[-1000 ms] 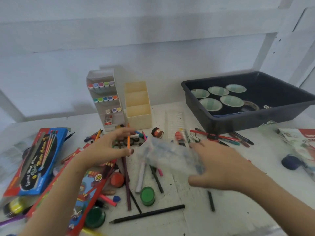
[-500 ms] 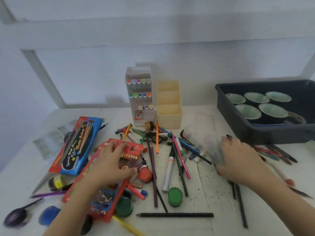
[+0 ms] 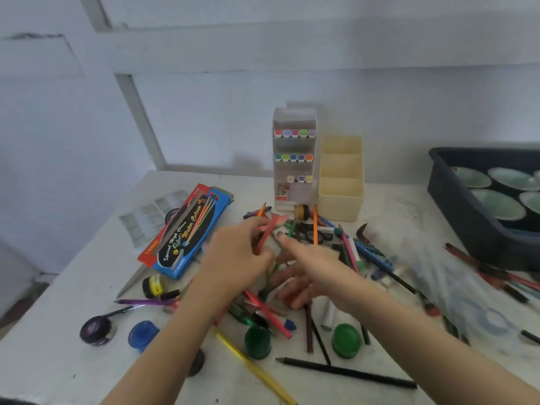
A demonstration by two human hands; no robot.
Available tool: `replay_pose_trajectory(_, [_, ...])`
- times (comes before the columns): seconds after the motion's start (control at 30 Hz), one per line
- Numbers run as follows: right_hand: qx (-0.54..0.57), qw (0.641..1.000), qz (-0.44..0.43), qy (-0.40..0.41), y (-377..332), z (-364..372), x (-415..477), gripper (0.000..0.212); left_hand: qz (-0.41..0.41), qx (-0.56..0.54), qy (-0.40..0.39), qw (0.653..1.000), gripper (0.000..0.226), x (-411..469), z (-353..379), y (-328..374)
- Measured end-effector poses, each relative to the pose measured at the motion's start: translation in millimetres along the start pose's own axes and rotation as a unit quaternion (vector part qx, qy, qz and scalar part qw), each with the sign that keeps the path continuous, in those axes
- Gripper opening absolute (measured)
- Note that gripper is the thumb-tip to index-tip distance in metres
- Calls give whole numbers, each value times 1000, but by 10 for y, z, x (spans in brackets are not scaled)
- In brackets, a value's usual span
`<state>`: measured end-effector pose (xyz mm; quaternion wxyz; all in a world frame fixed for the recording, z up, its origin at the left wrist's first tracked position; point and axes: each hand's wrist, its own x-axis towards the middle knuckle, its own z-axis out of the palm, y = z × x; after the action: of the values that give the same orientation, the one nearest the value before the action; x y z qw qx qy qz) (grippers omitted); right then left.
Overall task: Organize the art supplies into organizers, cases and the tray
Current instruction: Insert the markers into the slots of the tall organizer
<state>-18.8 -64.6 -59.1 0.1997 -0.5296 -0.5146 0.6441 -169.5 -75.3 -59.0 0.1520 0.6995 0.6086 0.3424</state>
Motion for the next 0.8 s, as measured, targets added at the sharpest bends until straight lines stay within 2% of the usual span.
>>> replay_pose_trajectory(0.03, [48, 999, -16, -6, -16, 25, 4, 40, 17, -17, -13, 1000, 46, -18, 28, 68])
replay_pose_trajectory(0.1, [94, 993, -62, 32, -53, 4, 29, 27, 62, -44, -45, 996, 56, -73, 83, 172])
replay_pose_trajectory(0.2, [50, 988, -82, 123, -81, -170, 68, 21, 83, -55, -53, 994, 60, -118, 78, 160])
replay_pose_trajectory(0.3, [13, 981, -64, 181, -100, -484, 38, 17, 63, -21, -10, 998, 47, -90, -49, 31])
replay_pose_trajectory(0.37, [-66, 971, -56, 224, -93, -731, 3, 17, 36, 4, 28, 999, 41, -44, -171, -115])
replay_pose_trajectory(0.43, [-157, 949, -56, 266, -92, -958, -42, 14, -30, 41, 51, 997, 39, 10, -313, -308])
replay_pose_trajectory(0.57, [-240, 926, -30, 289, -86, -1311, -133, 15, -134, 93, 100, 982, 38, 66, -562, -696])
replay_pose_trajectory(0.67, [-354, 882, 12, 310, -46, -1481, -129, 26, -163, 105, 86, 977, 40, 71, -642, -825])
replay_pose_trajectory(0.73, [-433, 827, 23, 357, -27, -1469, -124, 37, -162, 103, 76, 978, 42, 83, -634, -853])
replay_pose_trajectory(0.8, [-488, 775, -15, 402, -36, -1352, -120, 46, -152, 92, 77, 981, 41, 97, -578, -871])
